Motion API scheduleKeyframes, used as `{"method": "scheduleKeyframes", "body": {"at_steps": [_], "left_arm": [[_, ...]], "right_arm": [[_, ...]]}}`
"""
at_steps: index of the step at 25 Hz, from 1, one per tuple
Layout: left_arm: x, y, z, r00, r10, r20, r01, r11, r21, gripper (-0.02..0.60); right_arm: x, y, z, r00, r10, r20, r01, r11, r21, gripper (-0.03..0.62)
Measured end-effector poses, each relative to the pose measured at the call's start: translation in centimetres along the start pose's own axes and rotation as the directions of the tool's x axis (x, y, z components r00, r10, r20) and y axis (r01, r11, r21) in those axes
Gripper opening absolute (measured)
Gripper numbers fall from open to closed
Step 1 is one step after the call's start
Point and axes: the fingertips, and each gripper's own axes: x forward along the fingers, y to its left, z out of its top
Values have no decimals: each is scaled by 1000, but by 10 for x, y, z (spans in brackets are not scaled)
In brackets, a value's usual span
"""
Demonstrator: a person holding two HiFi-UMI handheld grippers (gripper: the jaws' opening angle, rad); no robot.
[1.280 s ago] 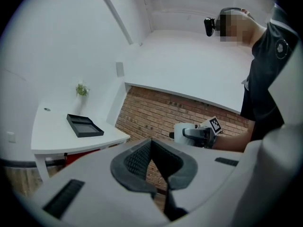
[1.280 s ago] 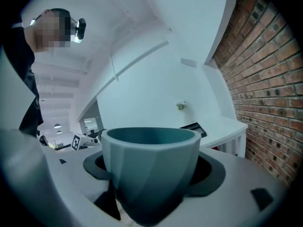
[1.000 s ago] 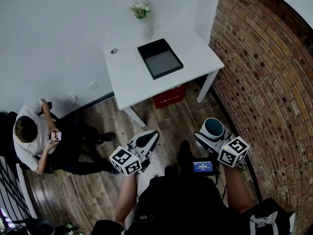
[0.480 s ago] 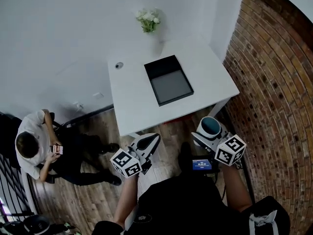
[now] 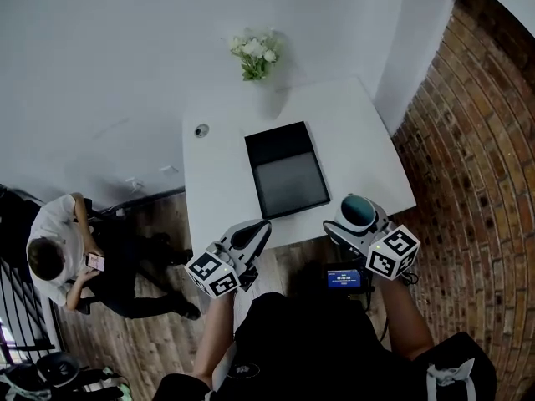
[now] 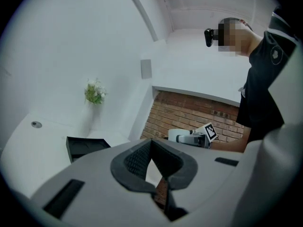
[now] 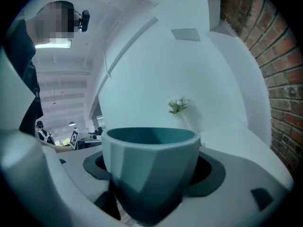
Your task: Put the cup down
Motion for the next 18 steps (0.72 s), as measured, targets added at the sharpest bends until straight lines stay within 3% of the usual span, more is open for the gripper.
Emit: {"method": "scheduleKeyframes", "body": {"at_steps": [9, 18], "left_arm": [[16, 25, 7, 999, 27, -30, -26, 1000, 7, 6], [14, 36, 20, 999, -37, -29, 37, 999, 23, 6]], "right_arm": [[30, -17, 12, 998, 55, 28, -56, 997, 54, 410], [59, -8, 26, 998, 26, 49, -27, 999, 23, 410]]}}
